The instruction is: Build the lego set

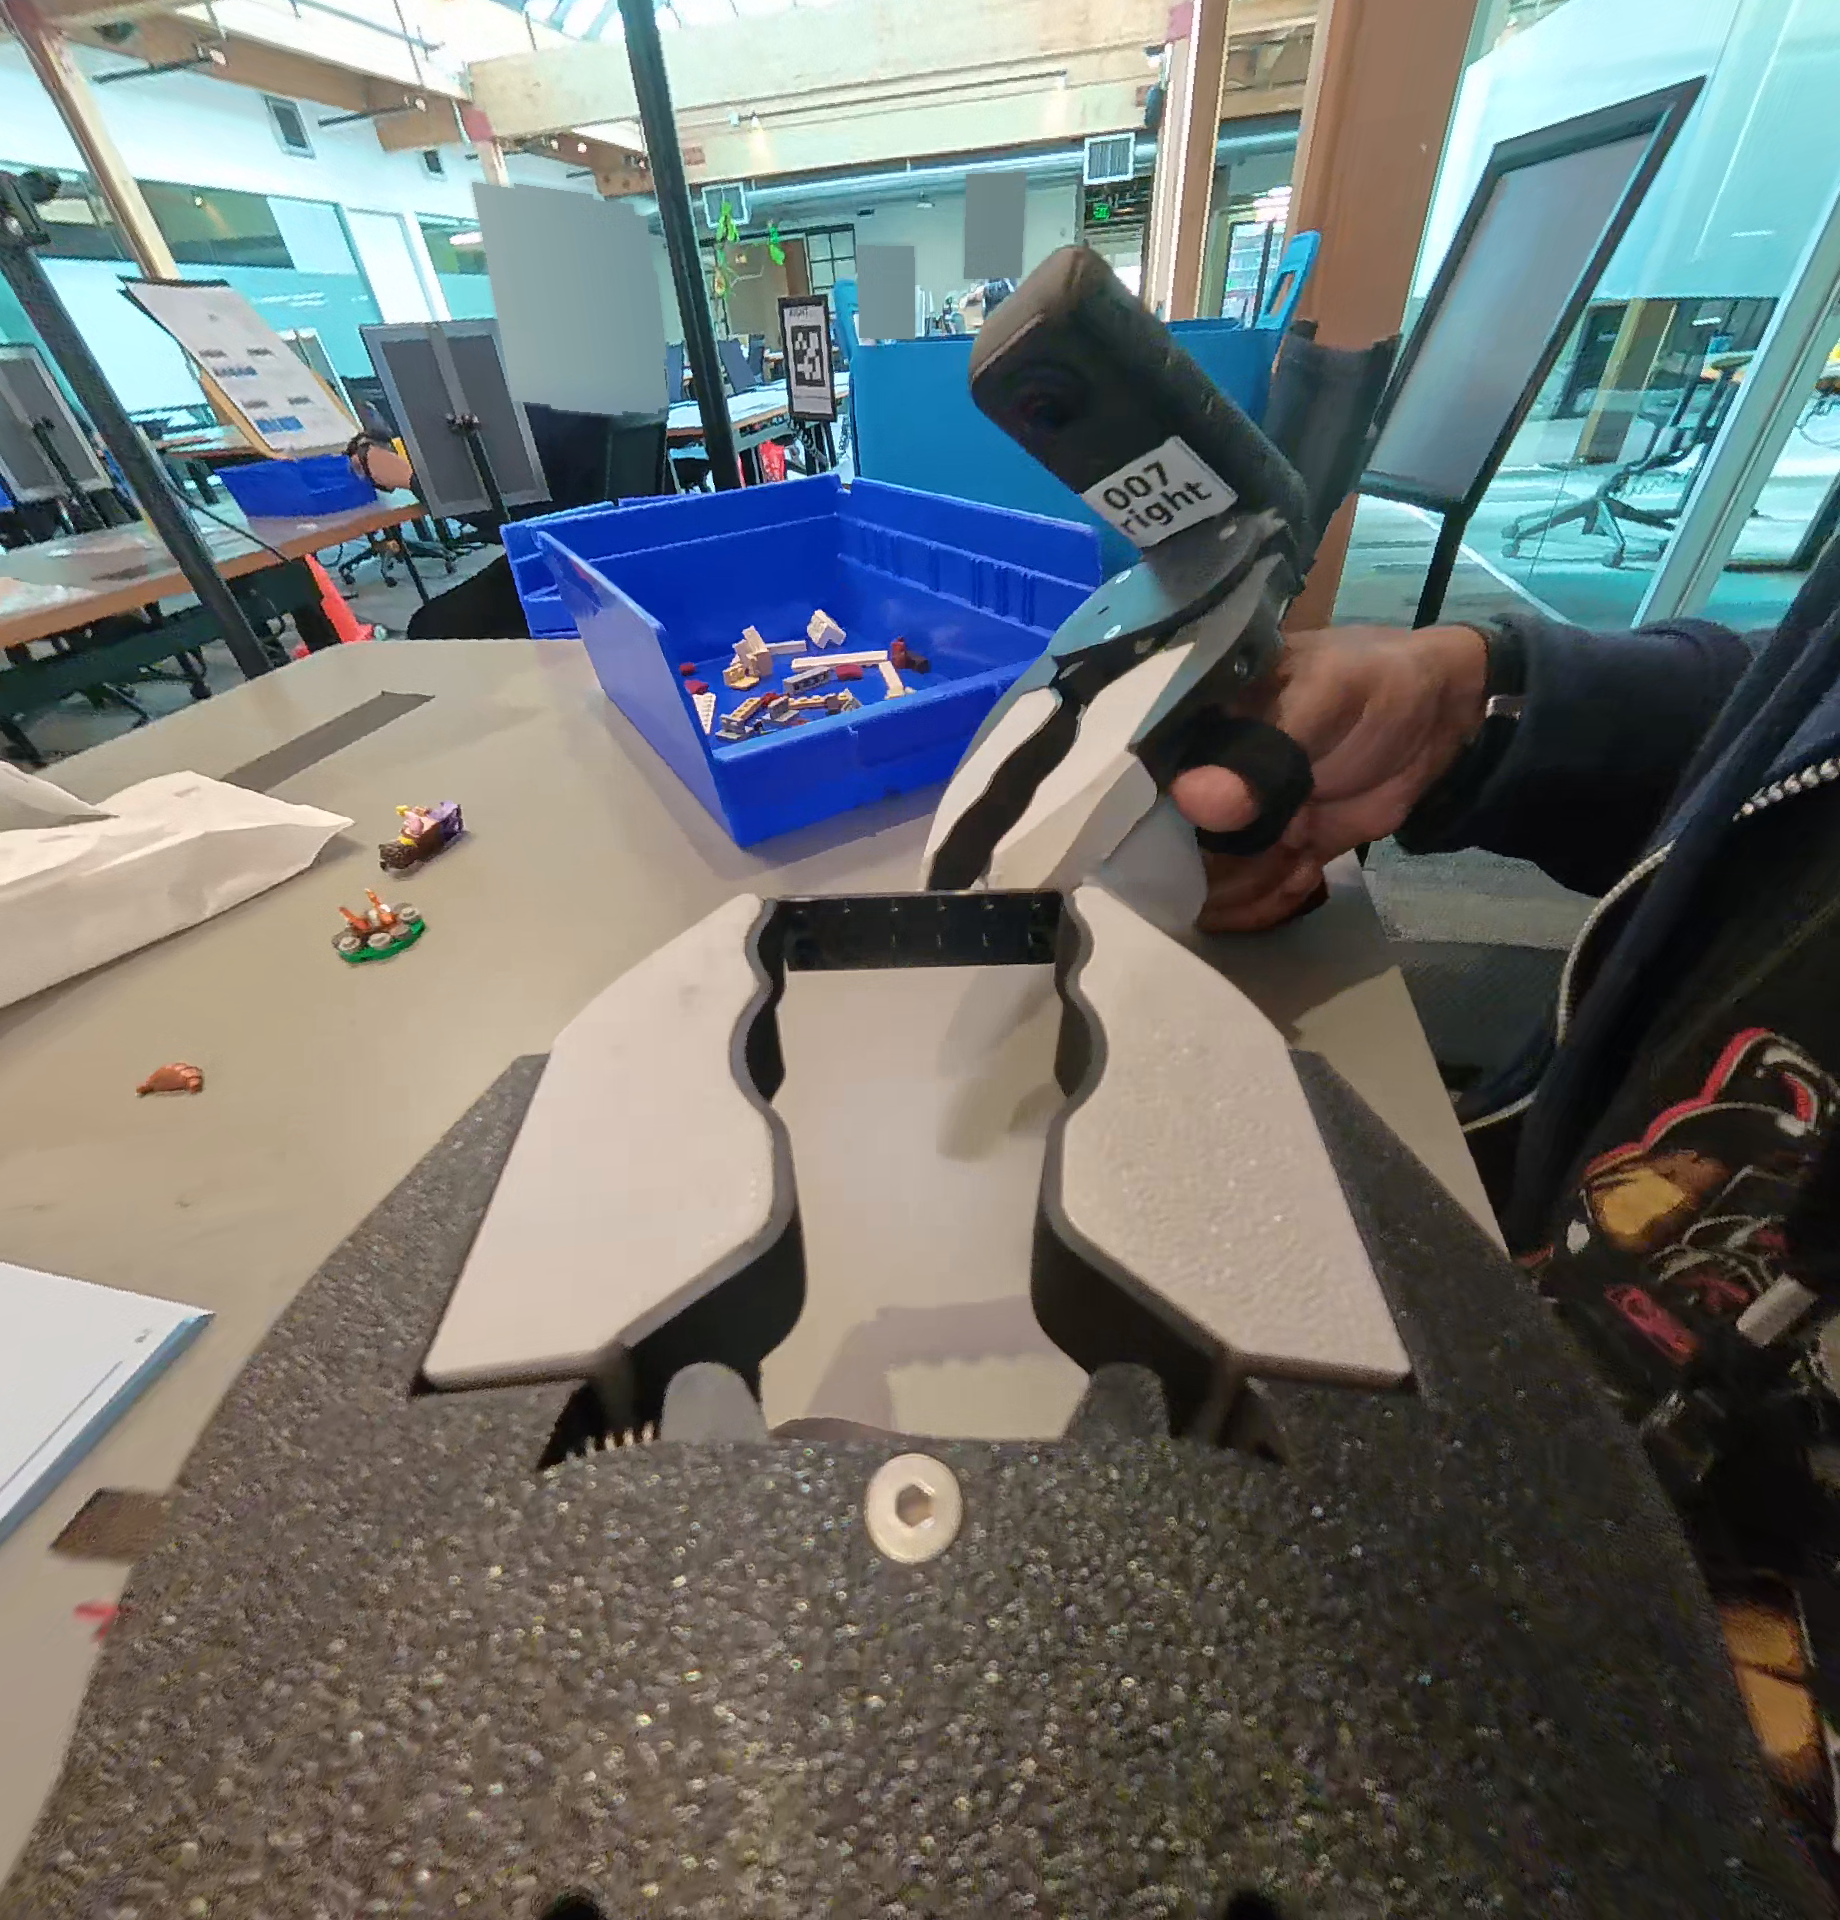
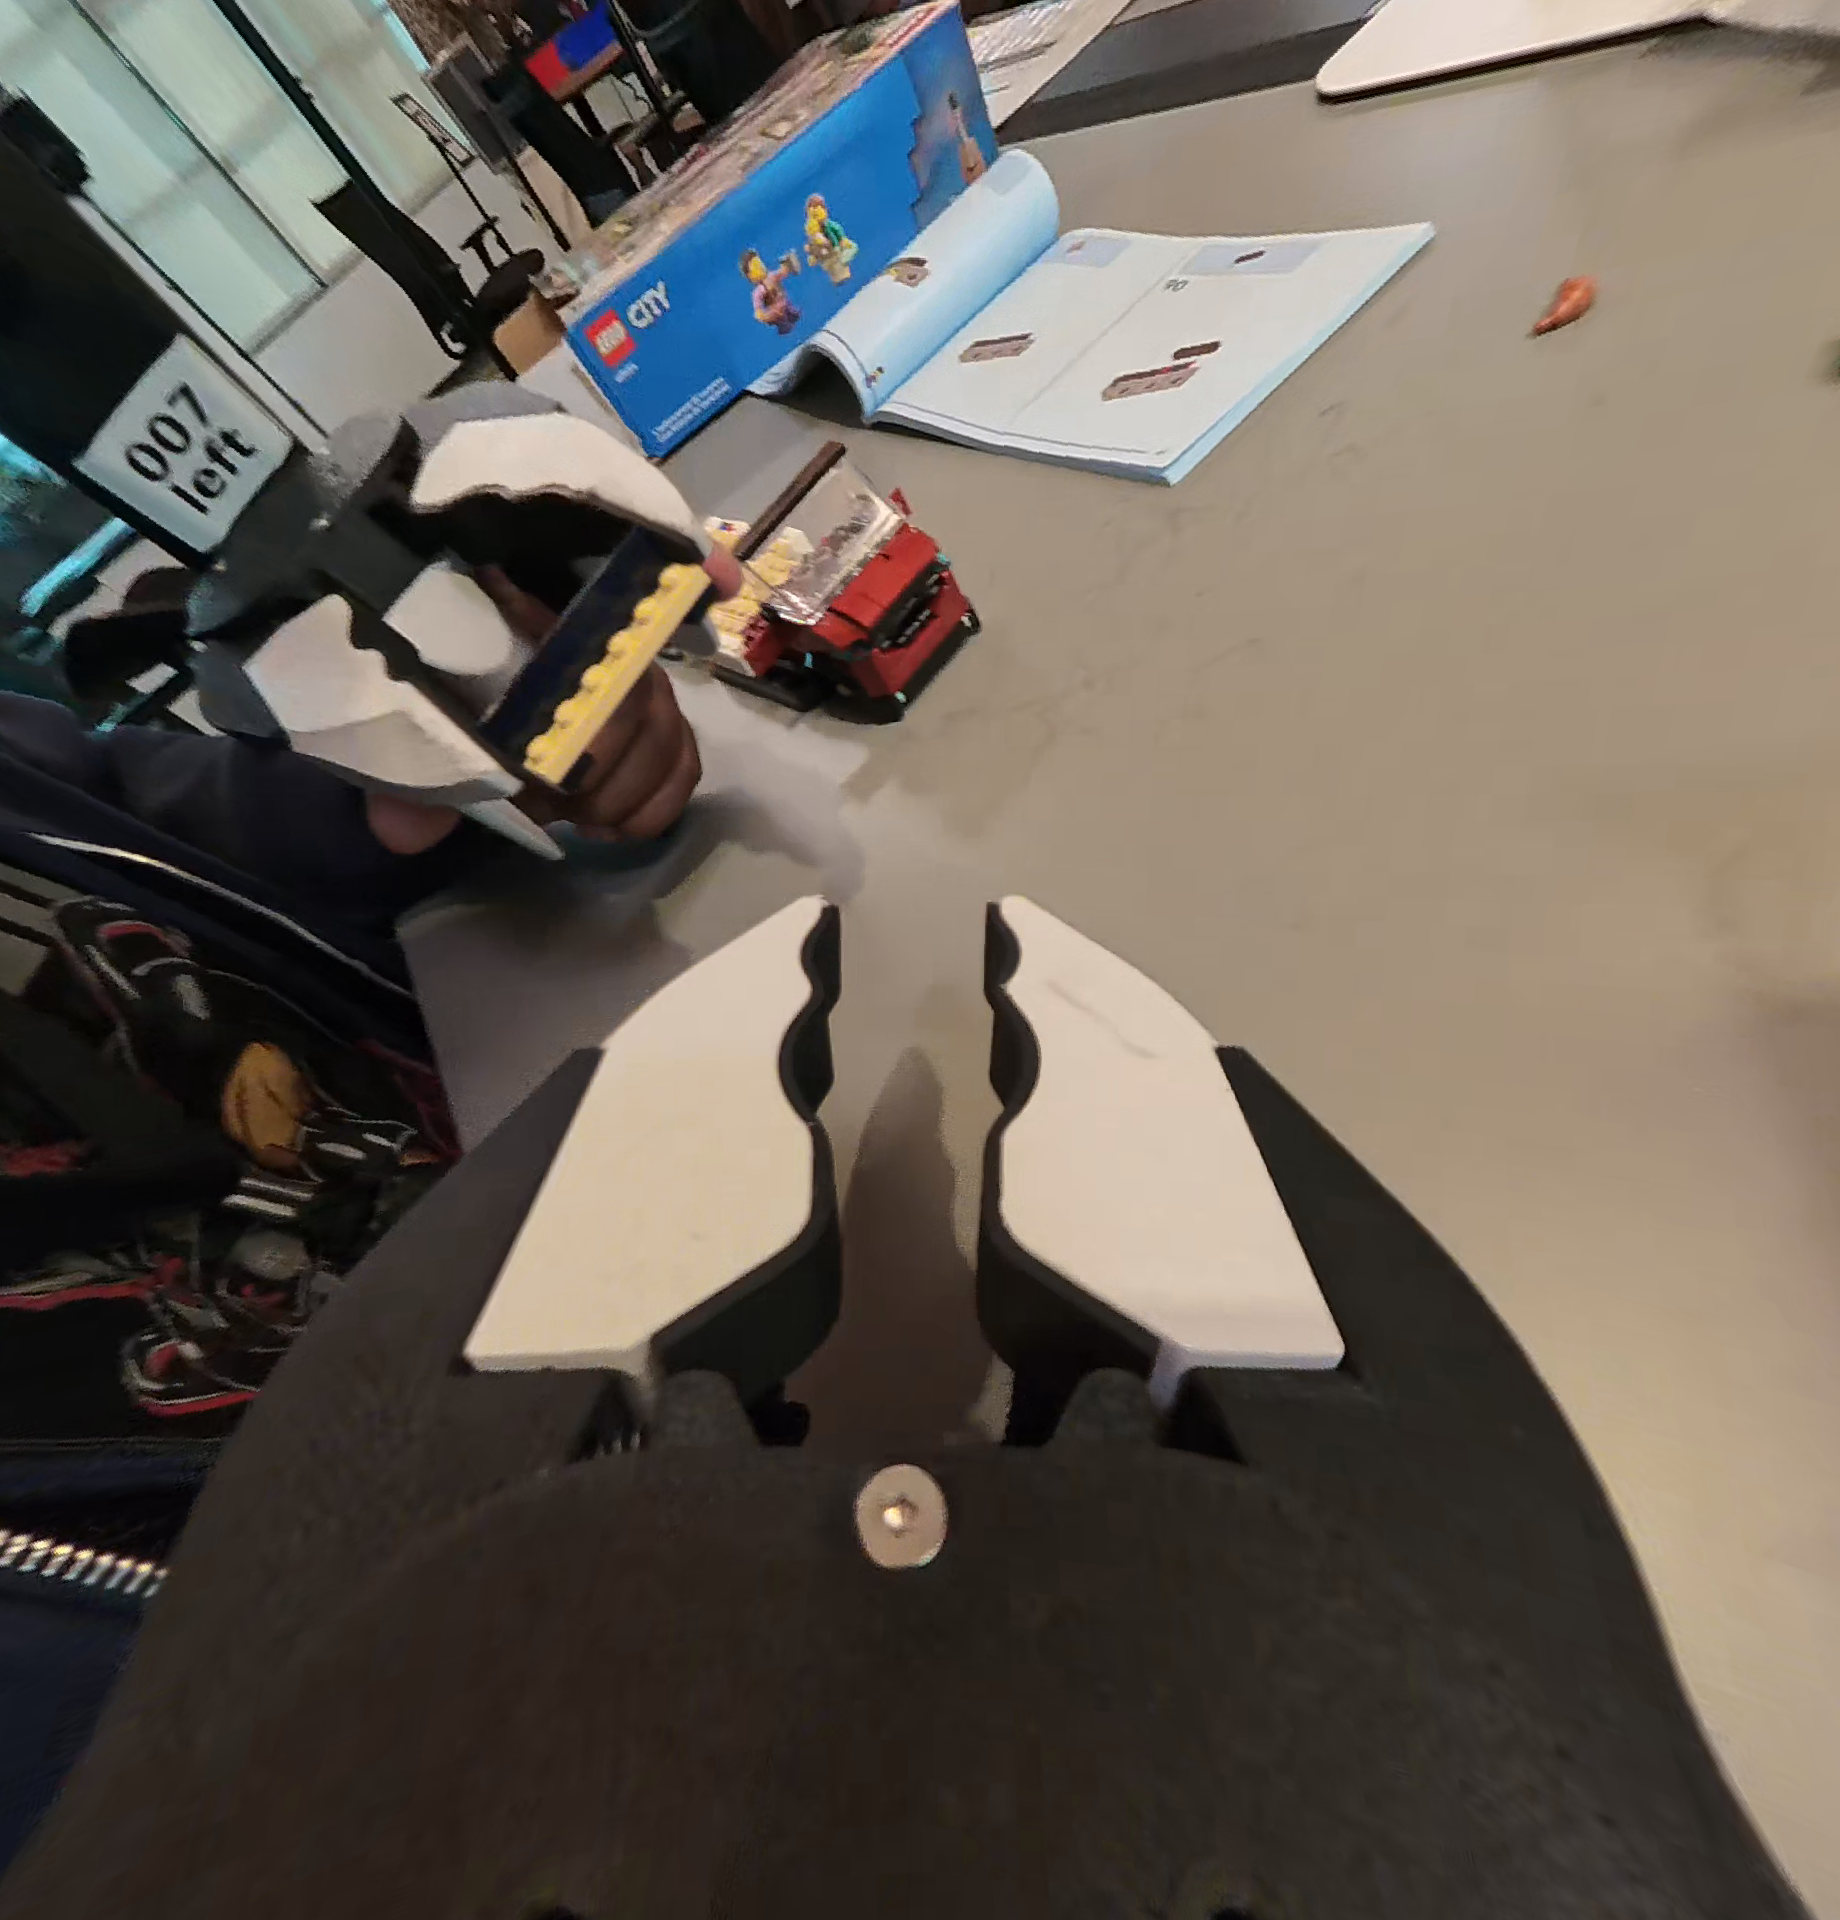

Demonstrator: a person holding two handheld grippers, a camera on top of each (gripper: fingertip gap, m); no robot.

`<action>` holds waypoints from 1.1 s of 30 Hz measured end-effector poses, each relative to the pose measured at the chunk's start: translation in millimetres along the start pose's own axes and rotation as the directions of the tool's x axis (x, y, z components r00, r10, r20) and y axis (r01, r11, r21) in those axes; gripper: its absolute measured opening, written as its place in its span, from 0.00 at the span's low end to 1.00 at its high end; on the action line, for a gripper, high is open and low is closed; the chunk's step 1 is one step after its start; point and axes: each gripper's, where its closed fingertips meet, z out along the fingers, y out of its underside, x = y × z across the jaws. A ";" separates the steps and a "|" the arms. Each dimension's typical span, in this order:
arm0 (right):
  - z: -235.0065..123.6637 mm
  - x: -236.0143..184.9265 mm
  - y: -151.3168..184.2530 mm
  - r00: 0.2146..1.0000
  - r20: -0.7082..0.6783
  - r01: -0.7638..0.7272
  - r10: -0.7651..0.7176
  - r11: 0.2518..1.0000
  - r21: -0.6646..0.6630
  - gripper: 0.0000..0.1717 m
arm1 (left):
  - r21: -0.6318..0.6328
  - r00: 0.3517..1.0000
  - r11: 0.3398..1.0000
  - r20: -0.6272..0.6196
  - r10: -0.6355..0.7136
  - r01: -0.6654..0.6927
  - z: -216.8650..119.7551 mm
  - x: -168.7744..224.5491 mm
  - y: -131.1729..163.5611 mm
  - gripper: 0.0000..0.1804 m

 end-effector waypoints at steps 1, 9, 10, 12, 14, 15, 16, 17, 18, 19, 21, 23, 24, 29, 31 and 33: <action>-0.9 4.8 0.5 1.000 -0.018 0.021 -0.021 1.000 -0.005 0.15 | -0.001 1.000 1.000 0.003 -0.013 0.013 4.6 -0.4 -0.3 0.28; -12.1 27.7 -9.3 0.994 -0.063 0.093 -0.093 0.996 0.012 0.14 | 0.004 0.995 0.996 0.039 -0.088 0.087 41.0 -4.9 -4.0 0.28; -13.0 28.3 -10.5 0.995 -0.054 0.084 -0.082 0.996 0.021 0.14 | 0.006 0.995 0.996 0.040 -0.089 0.089 44.8 -4.8 -4.7 0.28; -13.6 29.8 -11.2 0.998 -0.041 0.055 -0.054 0.998 0.029 0.13 | 0.016 0.994 0.995 0.035 -0.100 0.099 51.7 -4.0 -6.4 0.28; -14.1 28.9 -11.7 0.998 -0.028 0.050 -0.049 0.998 0.036 0.12 | 0.020 0.993 0.994 0.033 -0.111 0.110 58.0 -3.9 -7.3 0.28; -14.2 28.1 -11.9 0.998 -0.024 0.053 -0.052 0.998 0.038 0.12 | 0.022 0.993 0.993 0.036 -0.113 0.113 60.6 -4.5 -7.8 0.28; -14.2 27.0 -11.9 0.998 -0.019 0.057 -0.056 0.998 0.038 0.12 | 0.023 0.993 0.993 0.038 -0.116 0.115 63.0 -5.0 -8.2 0.28; -13.9 25.2 -11.6 0.998 -0.009 0.063 -0.063 0.997 0.037 0.12 | 0.024 0.992 0.993 0.039 -0.119 0.118 65.0 -5.5 -8.3 0.28; -13.8 23.3 -11.3 0.998 0.005 0.067 -0.068 0.997 0.035 0.12 | 0.025 0.992 0.992 0.042 -0.121 0.120 66.8 -6.2 -8.5 0.28; -13.6 21.6 -11.1 0.998 0.020 0.067 -0.068 0.997 0.035 0.12 | 0.025 0.992 0.992 0.046 -0.122 0.121 68.2 -6.9 -8.6 0.28; -13.6 19.0 -11.0 0.997 0.057 0.056 -0.057 0.998 0.034 0.12 | 0.024 0.991 0.993 0.051 -0.120 0.119 70.2 -8.2 -8.5 0.28; -14.5 16.7 -11.5 0.995 0.085 0.054 -0.058 0.998 0.038 0.12 | 0.023 0.991 0.993 0.059 -0.116 0.115 70.6 -9.7 -8.3 0.28; -15.3 14.9 -11.9 0.993 0.098 0.065 -0.068 0.997 0.040 0.12 | 0.023 0.991 0.993 0.063 -0.114 0.113 70.1 -10.4 -8.3 0.28; -26.7 16.1 -7.1 0.968 0.052 0.246 -0.244 0.968 -0.047 0.13 | 0.028 0.990 0.993 0.080 -0.115 0.114 65.5 -14.5 -8.0 0.28; -43.2 19.3 -9.8 0.950 0.025 0.312 -0.311 0.942 -0.126 0.13 | 0.027 0.990 0.993 0.081 -0.117 0.115 63.9 -14.5 -7.8 0.28; -68.7 23.1 -21.3 0.936 0.012 0.347 -0.352 0.916 -0.200 0.13 | 0.025 0.991 0.993 0.076 -0.113 0.112 62.5 -12.8 -7.8 0.28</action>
